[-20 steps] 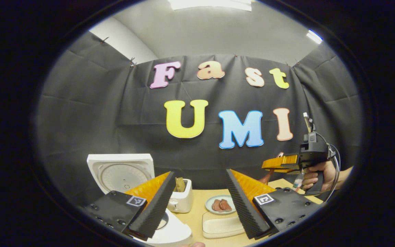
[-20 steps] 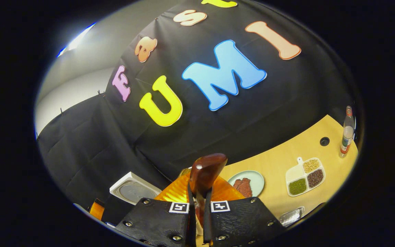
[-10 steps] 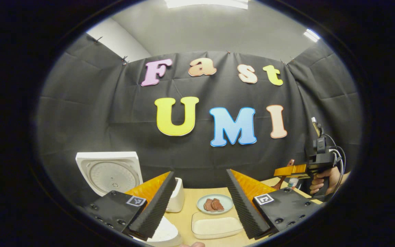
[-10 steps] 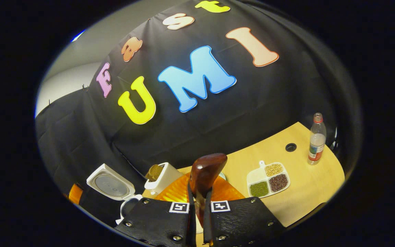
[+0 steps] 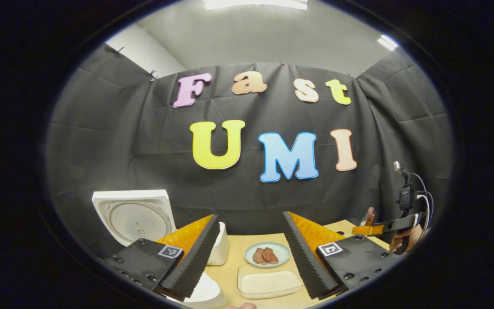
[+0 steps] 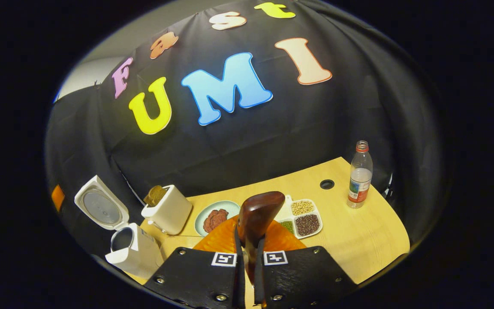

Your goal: Close the left gripper, press the button to open the rice cooker; take a wooden spoon from the chopstick holder with the right hand, scoop a spoonful of rice and pour it into the rice cooker, then put the wooden spoon back into the chopstick holder.

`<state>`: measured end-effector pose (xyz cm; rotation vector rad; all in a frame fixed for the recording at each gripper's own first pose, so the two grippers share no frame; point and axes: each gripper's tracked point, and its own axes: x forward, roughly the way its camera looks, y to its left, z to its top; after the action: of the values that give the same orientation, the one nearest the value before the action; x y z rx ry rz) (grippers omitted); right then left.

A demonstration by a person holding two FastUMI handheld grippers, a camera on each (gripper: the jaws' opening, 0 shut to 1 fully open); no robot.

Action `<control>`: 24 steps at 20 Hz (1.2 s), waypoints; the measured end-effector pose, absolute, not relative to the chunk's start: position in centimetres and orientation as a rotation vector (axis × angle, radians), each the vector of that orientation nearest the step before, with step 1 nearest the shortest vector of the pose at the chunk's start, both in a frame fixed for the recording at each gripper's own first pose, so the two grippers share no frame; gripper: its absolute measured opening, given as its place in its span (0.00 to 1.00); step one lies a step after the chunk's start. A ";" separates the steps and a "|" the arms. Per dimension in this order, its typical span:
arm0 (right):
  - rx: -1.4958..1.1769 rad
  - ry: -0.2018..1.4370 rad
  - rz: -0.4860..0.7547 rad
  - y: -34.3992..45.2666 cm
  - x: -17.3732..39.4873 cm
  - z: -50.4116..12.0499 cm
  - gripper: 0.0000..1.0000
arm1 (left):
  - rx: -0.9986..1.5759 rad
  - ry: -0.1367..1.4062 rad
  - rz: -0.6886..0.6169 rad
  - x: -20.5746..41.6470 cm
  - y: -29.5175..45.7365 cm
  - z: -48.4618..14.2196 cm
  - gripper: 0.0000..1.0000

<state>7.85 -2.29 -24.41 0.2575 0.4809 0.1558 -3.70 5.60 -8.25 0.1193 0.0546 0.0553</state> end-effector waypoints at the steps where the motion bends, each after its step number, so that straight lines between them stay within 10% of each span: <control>1: 0.255 0.488 0.152 -2.3 7.7 -24.9 0.09 | 0.117 0.058 0.058 -3.7 5.7 -8.3 0.94; 19: 0.191 0.573 0.037 -2.1 7.3 -34.5 0.08 | 0.121 0.047 0.100 -5.5 7.6 -7.8 0.94; 23: 0.131 0.582 0.058 -2.9 6.8 -34.5 0.22 | 0.113 0.047 0.077 -4.9 6.9 -8.0 1.00; 24: 0.128 0.577 0.059 -3.2 6.5 -33.9 0.48 | 0.112 0.044 0.072 -4.7 6.7 -7.7 1.00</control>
<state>6.54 -3.17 -33.94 0.1282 0.5765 0.0590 -4.69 6.69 -7.74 0.1123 0.0441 0.0718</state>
